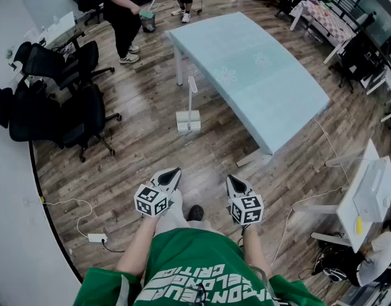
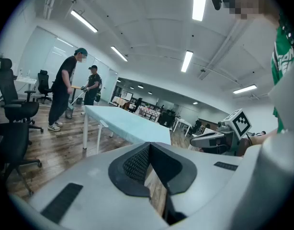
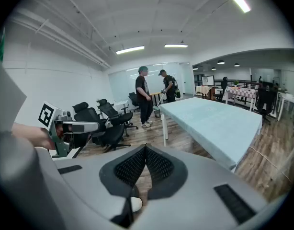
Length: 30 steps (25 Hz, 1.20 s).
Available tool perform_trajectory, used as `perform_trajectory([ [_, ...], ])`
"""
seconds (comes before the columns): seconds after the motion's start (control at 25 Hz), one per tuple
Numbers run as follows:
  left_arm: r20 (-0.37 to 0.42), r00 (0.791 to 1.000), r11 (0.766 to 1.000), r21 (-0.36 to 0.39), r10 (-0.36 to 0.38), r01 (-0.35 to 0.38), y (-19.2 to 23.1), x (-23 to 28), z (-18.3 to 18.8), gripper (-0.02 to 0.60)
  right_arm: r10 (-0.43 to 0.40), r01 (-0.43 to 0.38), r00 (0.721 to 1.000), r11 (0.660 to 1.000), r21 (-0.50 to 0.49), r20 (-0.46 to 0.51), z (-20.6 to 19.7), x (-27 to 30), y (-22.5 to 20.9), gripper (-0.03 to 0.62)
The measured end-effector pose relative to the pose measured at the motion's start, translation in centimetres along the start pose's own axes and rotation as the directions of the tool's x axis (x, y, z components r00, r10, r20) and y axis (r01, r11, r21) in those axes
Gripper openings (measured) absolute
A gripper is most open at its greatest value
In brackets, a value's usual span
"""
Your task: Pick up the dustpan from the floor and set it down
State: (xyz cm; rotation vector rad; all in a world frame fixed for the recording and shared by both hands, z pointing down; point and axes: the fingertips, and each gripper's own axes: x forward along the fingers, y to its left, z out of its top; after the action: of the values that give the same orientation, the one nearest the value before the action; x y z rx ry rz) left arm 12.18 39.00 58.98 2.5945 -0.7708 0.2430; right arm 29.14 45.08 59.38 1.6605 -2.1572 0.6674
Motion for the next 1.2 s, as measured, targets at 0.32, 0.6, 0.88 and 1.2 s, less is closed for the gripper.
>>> perform_trajectory([
  [0.32, -0.009, 1.0, 1.0, -0.01, 0.02, -0.02, 1.3, -0.1, 0.2, 0.002, 0.011, -0.011, 1.0, 1.0, -0.008, 0.0, 0.7, 1.3, 0.1, 0.008],
  [0.6, -0.011, 1.0, 0.999, -0.022, 0.024, -0.025, 3.9, 1.0, 1.2, 0.002, 0.007, -0.007, 1.0, 1.0, 0.009, -0.001, 2.0, 4.0, -0.4, 0.008],
  [0.88, -0.013, 1.0, 0.999, -0.045, 0.023, -0.024, 9.6, 3.4, 3.2, 0.002, -0.015, 0.015, 1.0, 1.0, 0.015, -0.018, 5.3, 10.0, -1.4, 0.008],
  [1.2, 0.004, 1.0, 0.998, -0.064, -0.013, 0.013, 19.3, 7.1, 8.8, 0.002, -0.037, 0.037, 0.999, 0.999, -0.018, -0.012, 13.7, 19.9, -0.9, 0.008],
])
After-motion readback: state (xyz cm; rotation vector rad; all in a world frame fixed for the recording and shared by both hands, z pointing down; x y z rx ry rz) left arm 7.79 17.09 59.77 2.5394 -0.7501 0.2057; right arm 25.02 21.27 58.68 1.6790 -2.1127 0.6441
